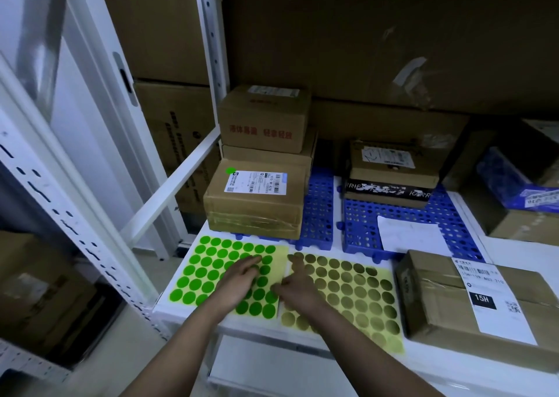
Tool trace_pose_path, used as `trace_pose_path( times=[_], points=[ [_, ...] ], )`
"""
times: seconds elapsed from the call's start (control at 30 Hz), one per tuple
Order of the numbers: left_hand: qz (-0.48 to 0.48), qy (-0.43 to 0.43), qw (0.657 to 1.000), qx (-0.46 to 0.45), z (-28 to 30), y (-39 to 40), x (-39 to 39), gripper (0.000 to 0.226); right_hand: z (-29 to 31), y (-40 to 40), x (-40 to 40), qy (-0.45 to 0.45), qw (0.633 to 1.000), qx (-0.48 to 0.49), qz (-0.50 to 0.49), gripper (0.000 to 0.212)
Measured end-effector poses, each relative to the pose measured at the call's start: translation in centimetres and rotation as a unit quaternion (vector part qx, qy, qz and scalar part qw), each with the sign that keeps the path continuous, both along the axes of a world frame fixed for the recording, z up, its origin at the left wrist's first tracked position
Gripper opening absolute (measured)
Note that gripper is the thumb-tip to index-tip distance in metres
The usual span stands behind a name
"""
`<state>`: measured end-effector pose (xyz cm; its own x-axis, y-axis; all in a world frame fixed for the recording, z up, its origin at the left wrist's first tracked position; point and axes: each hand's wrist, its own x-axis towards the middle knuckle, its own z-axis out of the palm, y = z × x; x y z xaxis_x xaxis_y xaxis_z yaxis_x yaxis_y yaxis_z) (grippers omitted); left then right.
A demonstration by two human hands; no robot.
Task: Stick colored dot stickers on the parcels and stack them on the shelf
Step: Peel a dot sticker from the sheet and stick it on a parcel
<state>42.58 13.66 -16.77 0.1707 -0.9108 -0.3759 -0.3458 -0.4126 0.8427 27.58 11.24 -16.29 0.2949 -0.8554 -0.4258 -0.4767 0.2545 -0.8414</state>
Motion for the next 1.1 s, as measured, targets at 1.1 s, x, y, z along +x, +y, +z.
trace_pose_path(
  times=[1.1],
  points=[
    [0.391, 0.383, 0.836, 0.033, 0.9, 4.2, -5.6, 0.011, -0.1, 0.5, 1.4, -0.052, 0.989, -0.138, -0.032, 0.027]
  ],
)
